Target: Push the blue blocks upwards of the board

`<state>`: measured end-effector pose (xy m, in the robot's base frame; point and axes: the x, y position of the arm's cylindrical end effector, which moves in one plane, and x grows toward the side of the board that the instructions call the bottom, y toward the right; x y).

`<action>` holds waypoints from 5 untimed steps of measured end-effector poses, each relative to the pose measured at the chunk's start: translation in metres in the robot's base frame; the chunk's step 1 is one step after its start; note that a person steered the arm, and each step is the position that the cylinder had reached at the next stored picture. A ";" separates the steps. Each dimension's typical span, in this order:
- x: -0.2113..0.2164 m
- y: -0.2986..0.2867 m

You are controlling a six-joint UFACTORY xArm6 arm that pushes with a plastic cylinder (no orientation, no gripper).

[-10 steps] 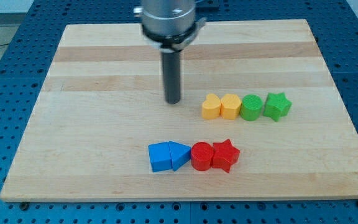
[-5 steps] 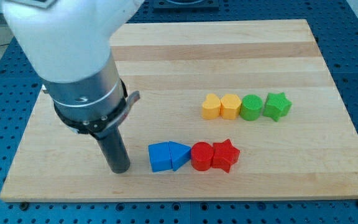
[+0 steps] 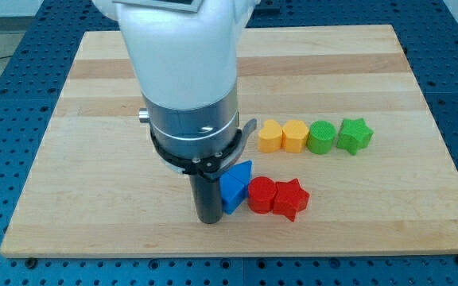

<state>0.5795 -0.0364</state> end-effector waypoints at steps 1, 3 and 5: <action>0.000 0.018; -0.010 0.029; -0.028 0.029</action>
<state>0.5517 -0.0073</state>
